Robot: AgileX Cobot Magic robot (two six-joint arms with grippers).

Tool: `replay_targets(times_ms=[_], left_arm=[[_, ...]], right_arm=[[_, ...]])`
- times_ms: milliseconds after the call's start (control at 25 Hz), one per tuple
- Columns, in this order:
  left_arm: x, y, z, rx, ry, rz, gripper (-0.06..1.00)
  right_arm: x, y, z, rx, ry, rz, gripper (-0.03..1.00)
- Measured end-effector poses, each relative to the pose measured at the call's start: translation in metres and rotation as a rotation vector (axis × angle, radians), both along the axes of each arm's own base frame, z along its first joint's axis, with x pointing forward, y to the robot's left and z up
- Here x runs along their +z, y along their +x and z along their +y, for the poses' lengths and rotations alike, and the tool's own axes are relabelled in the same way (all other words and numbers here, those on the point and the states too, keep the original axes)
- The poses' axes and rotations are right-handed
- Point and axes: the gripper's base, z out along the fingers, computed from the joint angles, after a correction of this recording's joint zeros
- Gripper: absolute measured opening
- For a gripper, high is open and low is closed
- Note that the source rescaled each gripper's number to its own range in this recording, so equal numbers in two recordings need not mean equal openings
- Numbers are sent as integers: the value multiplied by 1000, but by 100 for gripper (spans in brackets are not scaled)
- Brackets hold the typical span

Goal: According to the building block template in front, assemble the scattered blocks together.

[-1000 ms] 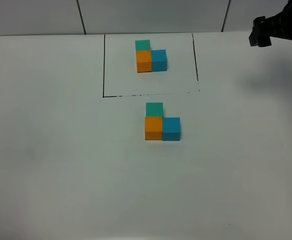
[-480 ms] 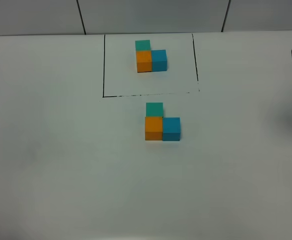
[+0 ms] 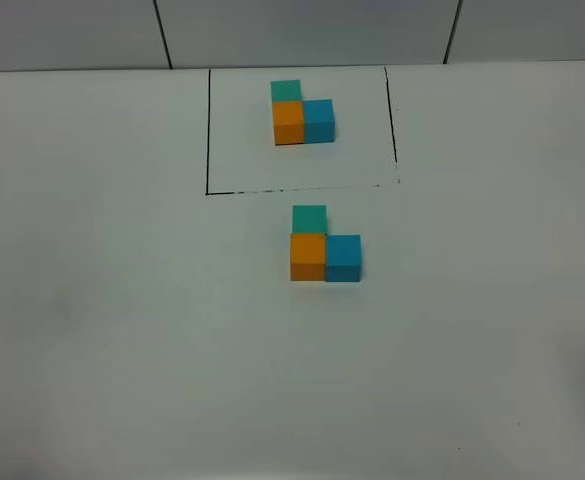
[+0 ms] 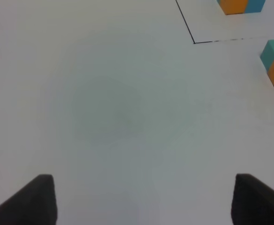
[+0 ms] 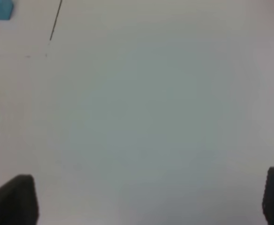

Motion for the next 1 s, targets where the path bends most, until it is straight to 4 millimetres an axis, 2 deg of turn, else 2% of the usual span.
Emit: replay_targets(times_ms=[240, 480, 720, 880, 1000], left_arm=[[0, 0, 0, 0, 0, 0, 69], [0, 0, 0, 0, 0, 0, 69], [0, 0, 0, 0, 0, 0, 69], [0, 0, 0, 0, 0, 0, 69], [0, 0, 0, 0, 0, 0, 69]], right_arm=[[-1, -61, -1, -32, 15, -91, 100], [-5, -98, -2, -57, 27, -144, 100], [-18, -111, -1, -58, 26, -157, 100], [-35, -108, -1, -69, 54, -99, 100], [-37, -106, -1, -72, 59, -96, 98]])
